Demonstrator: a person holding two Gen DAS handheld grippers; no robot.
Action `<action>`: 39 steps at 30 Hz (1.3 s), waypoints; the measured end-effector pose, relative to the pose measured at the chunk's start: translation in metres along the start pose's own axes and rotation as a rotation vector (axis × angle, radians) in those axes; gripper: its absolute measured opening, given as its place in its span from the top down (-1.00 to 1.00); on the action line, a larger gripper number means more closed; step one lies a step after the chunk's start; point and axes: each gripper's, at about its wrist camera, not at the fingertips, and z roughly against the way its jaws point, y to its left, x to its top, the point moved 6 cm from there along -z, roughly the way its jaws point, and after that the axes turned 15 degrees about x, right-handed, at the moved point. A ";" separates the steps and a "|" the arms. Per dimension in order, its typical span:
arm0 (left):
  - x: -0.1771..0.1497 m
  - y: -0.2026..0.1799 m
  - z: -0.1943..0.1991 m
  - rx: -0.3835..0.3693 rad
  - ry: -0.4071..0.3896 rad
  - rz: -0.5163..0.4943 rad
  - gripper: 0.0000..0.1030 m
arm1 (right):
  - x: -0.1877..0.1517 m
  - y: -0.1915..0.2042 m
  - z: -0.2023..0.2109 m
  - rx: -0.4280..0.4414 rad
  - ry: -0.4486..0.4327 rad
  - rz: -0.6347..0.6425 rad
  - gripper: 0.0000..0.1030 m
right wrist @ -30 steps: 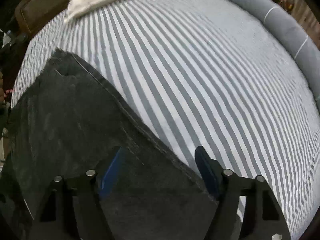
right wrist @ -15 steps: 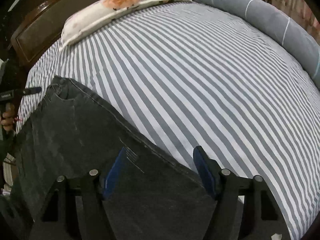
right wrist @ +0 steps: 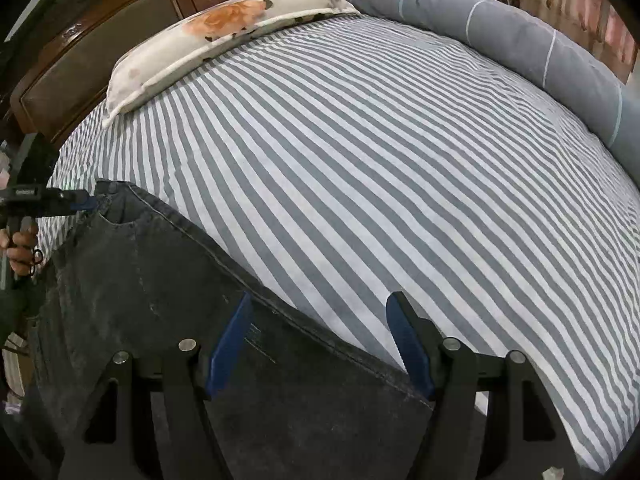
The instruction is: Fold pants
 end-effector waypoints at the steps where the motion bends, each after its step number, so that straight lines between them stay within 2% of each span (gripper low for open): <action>1: -0.003 0.003 0.005 0.017 -0.008 -0.008 0.40 | -0.001 0.000 0.000 0.002 0.003 0.002 -0.31; 4: -0.016 0.011 0.020 0.083 -0.024 -0.062 0.40 | -0.003 -0.002 0.000 -0.002 -0.006 -0.004 -0.31; 8: -0.032 0.020 0.033 0.121 -0.012 -0.116 0.27 | -0.006 -0.004 0.001 -0.002 -0.020 -0.020 -0.31; 10: -0.034 0.023 0.031 0.137 -0.005 -0.128 0.26 | -0.007 -0.005 0.001 -0.003 -0.021 -0.023 -0.31; 15: -0.026 0.011 0.023 0.120 -0.002 -0.097 0.19 | -0.009 -0.007 -0.002 -0.009 -0.027 -0.035 -0.31; 20: -0.023 0.007 0.035 0.078 -0.025 -0.061 0.19 | -0.014 -0.005 -0.005 0.000 -0.016 -0.020 -0.31; 25: -0.031 0.010 0.044 0.071 -0.010 -0.036 0.19 | -0.017 -0.008 -0.008 -0.006 -0.010 -0.033 -0.31; 26: -0.033 0.008 0.050 0.058 -0.020 -0.046 0.19 | -0.018 -0.008 -0.010 -0.007 -0.003 -0.031 -0.31; 29: -0.040 0.008 0.059 0.082 -0.018 -0.088 0.19 | -0.020 -0.008 -0.012 -0.013 0.004 -0.026 -0.31; 34: -0.055 0.011 0.062 0.068 0.003 -0.078 0.19 | -0.020 -0.006 -0.013 -0.007 -0.010 -0.029 -0.31; 37: -0.062 0.010 0.079 0.051 -0.047 -0.094 0.19 | -0.021 -0.004 -0.016 -0.002 0.010 -0.025 -0.31; 39: -0.068 0.010 0.076 0.055 -0.027 -0.109 0.19 | -0.020 -0.005 -0.018 -0.017 0.013 -0.014 -0.31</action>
